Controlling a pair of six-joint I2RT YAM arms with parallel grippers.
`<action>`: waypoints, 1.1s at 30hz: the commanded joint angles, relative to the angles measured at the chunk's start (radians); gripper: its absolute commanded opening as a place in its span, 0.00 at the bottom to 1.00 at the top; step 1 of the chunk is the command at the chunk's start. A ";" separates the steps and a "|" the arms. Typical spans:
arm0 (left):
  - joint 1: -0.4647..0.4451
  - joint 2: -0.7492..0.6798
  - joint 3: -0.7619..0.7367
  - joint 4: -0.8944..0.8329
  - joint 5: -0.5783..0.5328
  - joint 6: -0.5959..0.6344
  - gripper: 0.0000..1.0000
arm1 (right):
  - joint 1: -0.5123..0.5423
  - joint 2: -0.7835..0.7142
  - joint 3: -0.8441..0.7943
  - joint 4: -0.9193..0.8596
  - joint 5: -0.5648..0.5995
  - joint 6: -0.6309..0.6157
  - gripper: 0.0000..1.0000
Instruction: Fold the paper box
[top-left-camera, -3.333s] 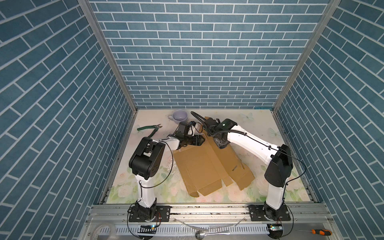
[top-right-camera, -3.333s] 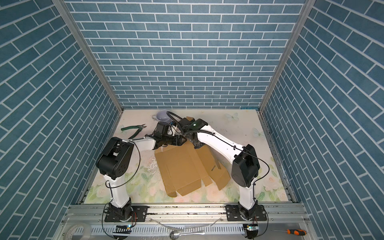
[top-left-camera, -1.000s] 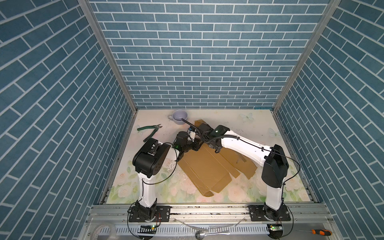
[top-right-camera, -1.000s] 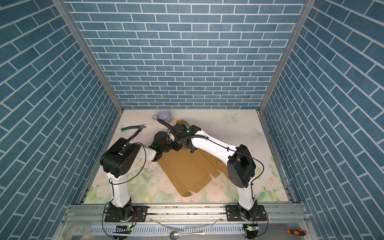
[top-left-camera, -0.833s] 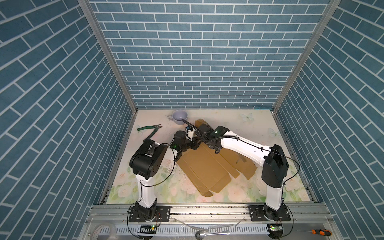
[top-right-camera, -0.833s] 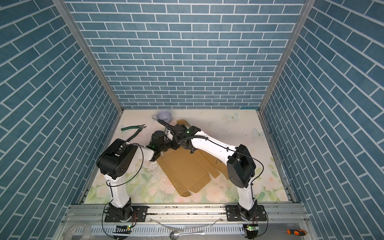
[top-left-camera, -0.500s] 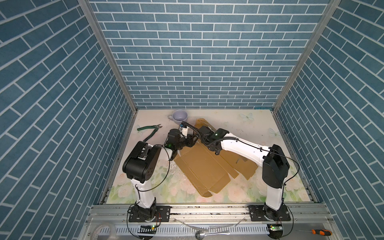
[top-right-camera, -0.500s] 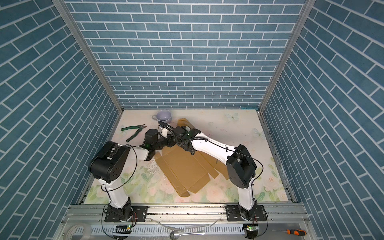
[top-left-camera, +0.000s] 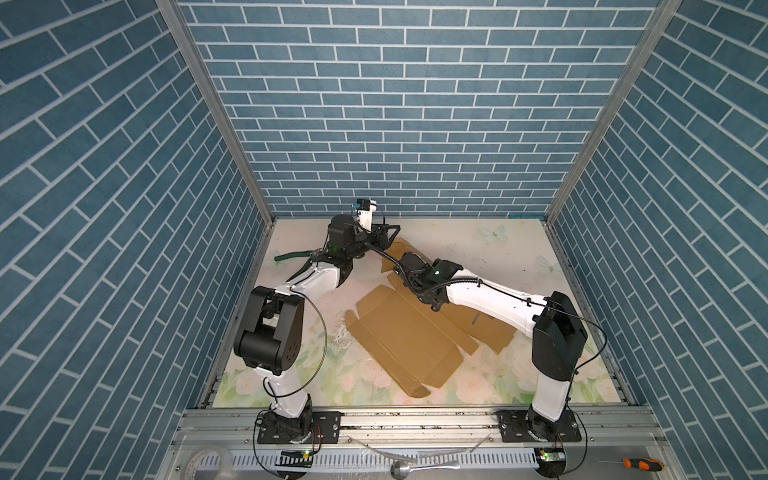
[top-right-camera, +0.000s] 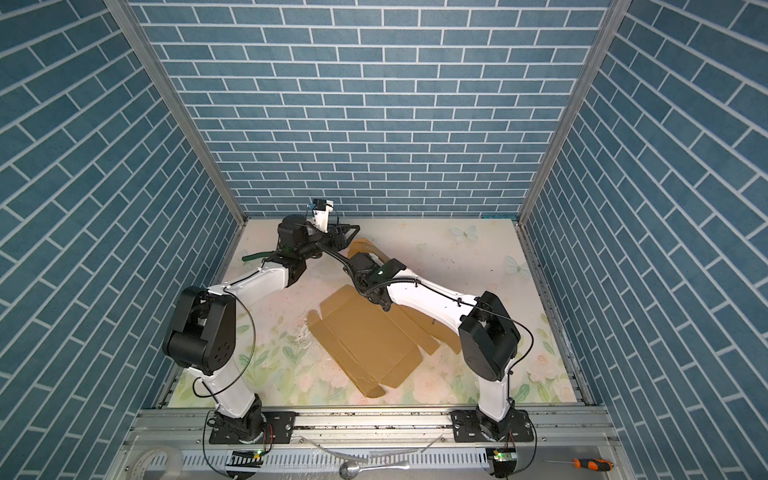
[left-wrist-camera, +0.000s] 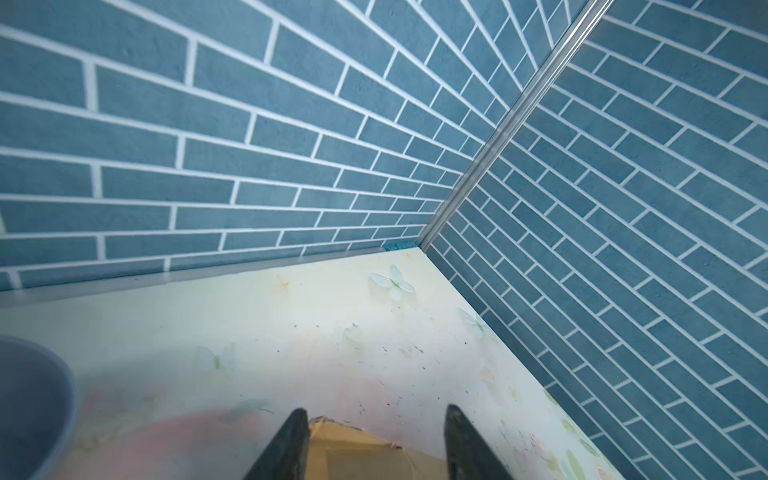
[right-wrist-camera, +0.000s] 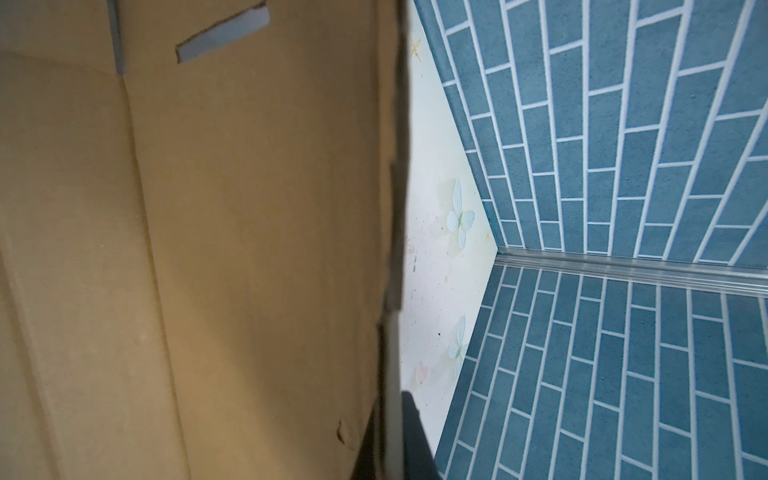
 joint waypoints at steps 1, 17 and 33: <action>-0.022 0.054 0.012 -0.089 0.016 -0.006 0.46 | 0.007 -0.040 -0.019 0.017 0.011 -0.025 0.00; -0.044 0.048 -0.136 0.043 0.080 -0.104 0.32 | 0.066 -0.019 -0.020 0.068 0.084 -0.032 0.00; 0.066 -0.155 -0.203 -0.254 0.034 0.027 0.34 | 0.112 0.041 -0.071 0.072 0.327 0.046 0.00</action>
